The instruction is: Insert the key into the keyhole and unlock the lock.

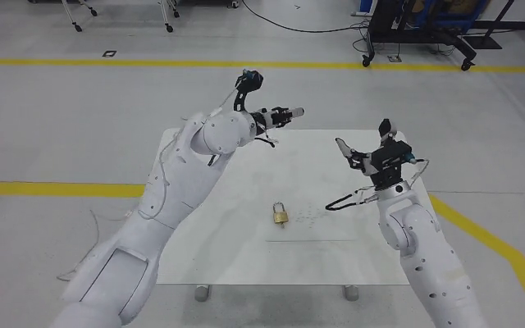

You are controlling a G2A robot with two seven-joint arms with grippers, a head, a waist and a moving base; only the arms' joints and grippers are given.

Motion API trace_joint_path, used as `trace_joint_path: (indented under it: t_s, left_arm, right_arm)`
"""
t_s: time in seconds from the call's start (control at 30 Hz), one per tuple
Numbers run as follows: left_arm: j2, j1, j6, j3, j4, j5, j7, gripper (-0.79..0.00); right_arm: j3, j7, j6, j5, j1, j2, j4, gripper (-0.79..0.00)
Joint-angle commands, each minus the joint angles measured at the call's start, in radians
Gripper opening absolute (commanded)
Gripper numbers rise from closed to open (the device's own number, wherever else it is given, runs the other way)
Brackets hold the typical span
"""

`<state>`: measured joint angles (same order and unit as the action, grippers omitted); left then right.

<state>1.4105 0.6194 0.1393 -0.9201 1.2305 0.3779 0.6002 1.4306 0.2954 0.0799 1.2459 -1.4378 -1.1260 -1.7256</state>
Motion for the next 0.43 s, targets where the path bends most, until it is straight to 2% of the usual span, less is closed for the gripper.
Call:
trace_joint_path:
  t_s: [0.0, 0.07, 0.13, 0.2, 0.3, 0.4]
  left_arm:
    - [-0.035, 0.108, 0.027, -0.080, 0.186, 0.139, -0.057, 0.000]
    - [-0.058, 0.192, 0.061, -0.137, 0.306, 0.226, -0.060, 0.000]
    - [-0.057, 0.182, 0.058, -0.134, 0.288, 0.214, -0.065, -0.001]
    - [-0.059, 0.205, 0.062, -0.142, 0.333, 0.232, -0.062, -0.001]
    - [-0.059, 0.207, 0.061, -0.143, 0.334, 0.233, -0.063, -0.001]
    - [-0.067, 0.242, 0.053, -0.164, 0.343, 0.261, -0.084, -0.001]
  right_arm:
    - [0.019, 0.028, 0.000, -0.035, -0.003, 0.000, 0.008, 0.000]
    - [0.019, 0.028, 0.000, -0.035, -0.003, 0.000, 0.008, 0.000]
    - [0.020, 0.029, 0.000, -0.037, -0.004, 0.000, 0.008, -0.001]
    - [0.019, 0.028, 0.000, -0.035, -0.004, 0.000, 0.008, -0.001]
    - [0.019, 0.028, 0.000, -0.035, -0.004, 0.000, 0.008, -0.001]
    - [0.026, 0.014, -0.003, -0.030, -0.016, -0.001, 0.004, -0.001]
